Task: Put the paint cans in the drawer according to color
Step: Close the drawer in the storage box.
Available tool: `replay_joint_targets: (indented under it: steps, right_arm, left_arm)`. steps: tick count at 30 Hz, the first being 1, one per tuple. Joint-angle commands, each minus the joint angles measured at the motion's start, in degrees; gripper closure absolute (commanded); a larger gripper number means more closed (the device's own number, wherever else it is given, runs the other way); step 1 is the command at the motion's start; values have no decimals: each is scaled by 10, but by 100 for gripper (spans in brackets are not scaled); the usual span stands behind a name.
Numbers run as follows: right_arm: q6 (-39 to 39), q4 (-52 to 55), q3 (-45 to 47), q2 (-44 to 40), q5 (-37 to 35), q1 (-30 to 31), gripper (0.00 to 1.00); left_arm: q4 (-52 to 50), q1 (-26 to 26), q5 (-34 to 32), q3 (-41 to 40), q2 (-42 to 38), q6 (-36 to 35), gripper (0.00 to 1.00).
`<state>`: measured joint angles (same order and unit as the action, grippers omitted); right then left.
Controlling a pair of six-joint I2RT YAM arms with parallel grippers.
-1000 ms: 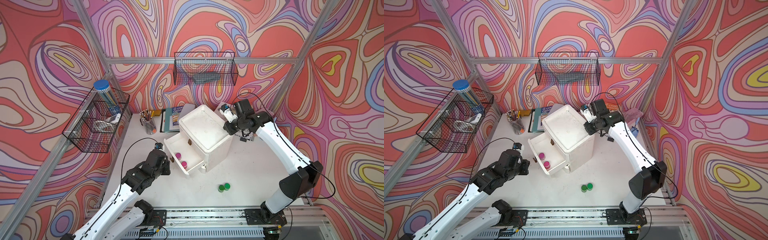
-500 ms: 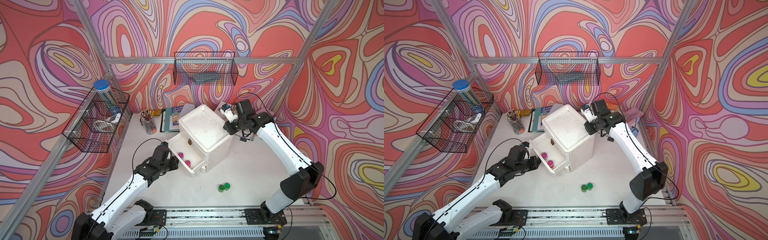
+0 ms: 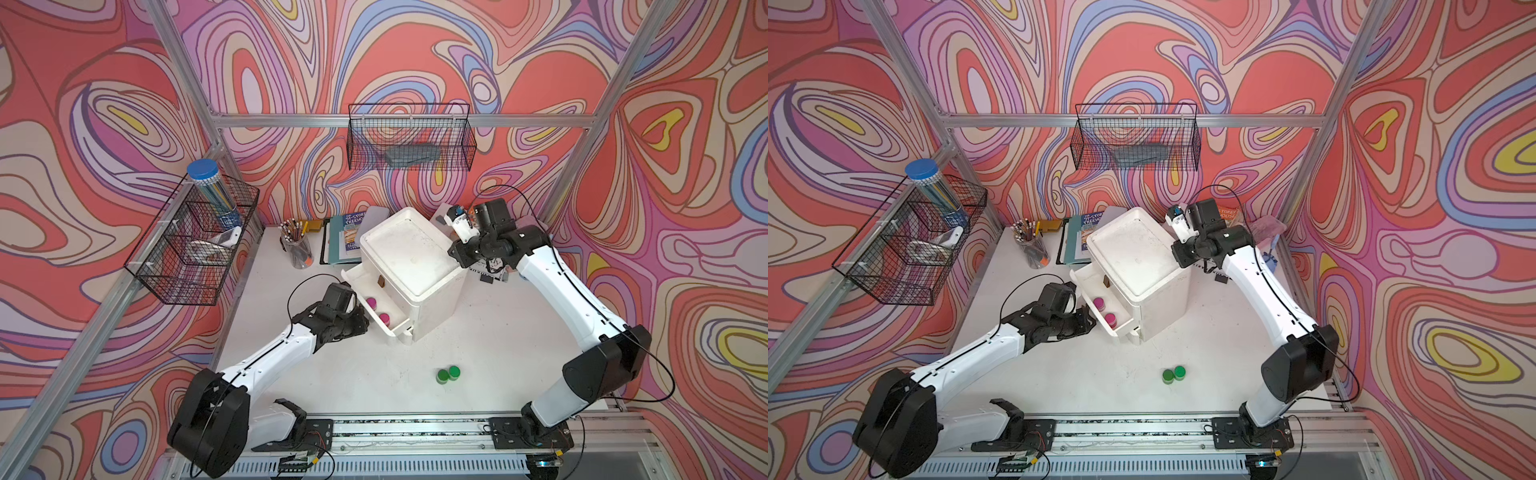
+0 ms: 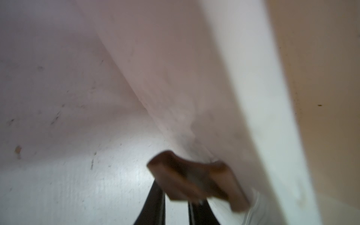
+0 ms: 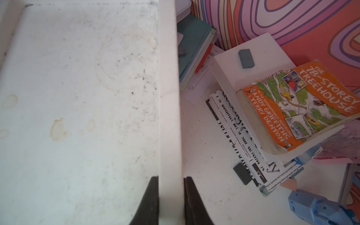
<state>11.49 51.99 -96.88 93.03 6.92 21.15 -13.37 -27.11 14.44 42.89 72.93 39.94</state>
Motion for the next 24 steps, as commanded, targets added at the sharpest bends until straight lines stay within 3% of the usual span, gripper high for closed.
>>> replay_joint_targets:
  steps: [1, 6, 15, 24]
  right_arm:
    - [2, -20, 21, 5, 54, 20, 87]
    - [2, -23, 26, 5, 56, 21, 87]
    - [-12, -35, 26, 10, 60, 25, 87]
    - [-19, -41, 34, 7, 39, 25, 88]
  left_arm:
    - [105, -7, -3, 39, -9, -8, 80]
    - [109, -8, -5, 42, -14, -10, 79]
    - [144, -45, 20, 57, 58, 12, 81]
    - [136, -55, -49, 32, 9, -3, 87]
